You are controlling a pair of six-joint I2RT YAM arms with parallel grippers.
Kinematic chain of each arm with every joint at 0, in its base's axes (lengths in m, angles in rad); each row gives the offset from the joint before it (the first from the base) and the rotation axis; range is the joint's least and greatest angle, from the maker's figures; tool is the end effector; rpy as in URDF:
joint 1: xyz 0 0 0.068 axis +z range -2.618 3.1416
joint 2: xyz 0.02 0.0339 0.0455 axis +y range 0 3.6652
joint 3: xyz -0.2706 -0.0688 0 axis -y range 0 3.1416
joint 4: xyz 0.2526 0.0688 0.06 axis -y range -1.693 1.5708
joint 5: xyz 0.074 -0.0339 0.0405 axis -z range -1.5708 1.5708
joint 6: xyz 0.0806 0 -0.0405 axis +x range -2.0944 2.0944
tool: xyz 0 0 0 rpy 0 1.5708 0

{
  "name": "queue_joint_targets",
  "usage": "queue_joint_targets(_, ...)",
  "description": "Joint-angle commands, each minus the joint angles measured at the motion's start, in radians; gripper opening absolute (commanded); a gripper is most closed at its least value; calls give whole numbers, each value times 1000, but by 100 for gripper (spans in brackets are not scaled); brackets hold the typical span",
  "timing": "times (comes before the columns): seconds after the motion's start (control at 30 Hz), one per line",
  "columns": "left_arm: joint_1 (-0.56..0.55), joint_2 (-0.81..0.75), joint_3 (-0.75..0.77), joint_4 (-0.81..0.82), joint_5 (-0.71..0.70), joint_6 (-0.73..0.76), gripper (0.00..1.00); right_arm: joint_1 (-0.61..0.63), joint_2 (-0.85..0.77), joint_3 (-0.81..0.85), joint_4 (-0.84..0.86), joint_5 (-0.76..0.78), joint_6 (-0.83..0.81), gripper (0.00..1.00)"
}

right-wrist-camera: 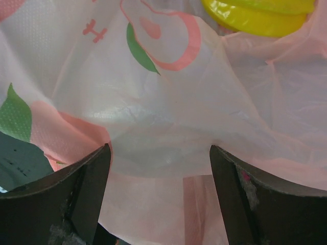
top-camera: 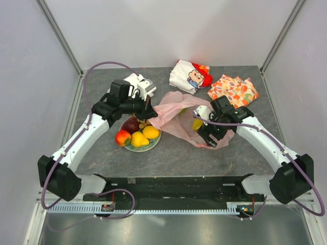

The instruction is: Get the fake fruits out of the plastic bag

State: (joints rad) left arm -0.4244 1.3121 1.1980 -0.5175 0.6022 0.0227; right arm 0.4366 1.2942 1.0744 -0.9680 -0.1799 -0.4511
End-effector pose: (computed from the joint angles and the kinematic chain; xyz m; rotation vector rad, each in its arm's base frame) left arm 0.2745 -0.1742 0.3230 0.8199 2.0536 -0.8858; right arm 0.2322 0.1243 0.2351 -1.2233 2.4608 0.2439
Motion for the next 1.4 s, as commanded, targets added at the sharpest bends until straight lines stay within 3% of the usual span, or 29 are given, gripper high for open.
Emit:
queue_joint_targets(0.0, -5, 29, -17, 56, -8, -39, 2, 1, 14, 80, 34, 17, -63, 86)
queue_joint_targets(0.2, -4, 114, 97, 106, -74, -46, 2, 1, 195, 368, 51, -124, -129, 79)
queue_joint_targets(0.3, -4, 136, 136, 111, -90, -55, 2, 1, 298, 471, 51, -148, -193, 72)
queue_joint_targets(0.4, -4, 141, 147, 112, -99, -70, 2, 1, 365, 533, 38, -167, -286, 72)
queue_joint_targets(0.57, 1, 138, 146, 111, -105, -90, 2, -12, 430, 542, -46, -178, -510, 66)
queue_joint_targets(0.6, 1, 138, 147, 111, -105, -92, 2, -12, 429, 527, -81, -178, -612, 66)
queue_joint_targets(0.83, 4, 165, 167, 111, -96, -96, 2, -42, 500, 516, -164, -147, -910, 68)
queue_joint_targets(1.07, 3, 187, 169, 111, -104, -90, 2, -41, 645, 549, -245, -122, -1138, 76)
queue_joint_targets(1.23, 4, 199, 175, 103, -117, -75, 2, -29, 697, 536, -225, -132, -1206, 80)
queue_joint_targets(1.37, 4, 207, 181, 102, -125, -67, 2, -19, 728, 559, -225, -138, -1218, 65)
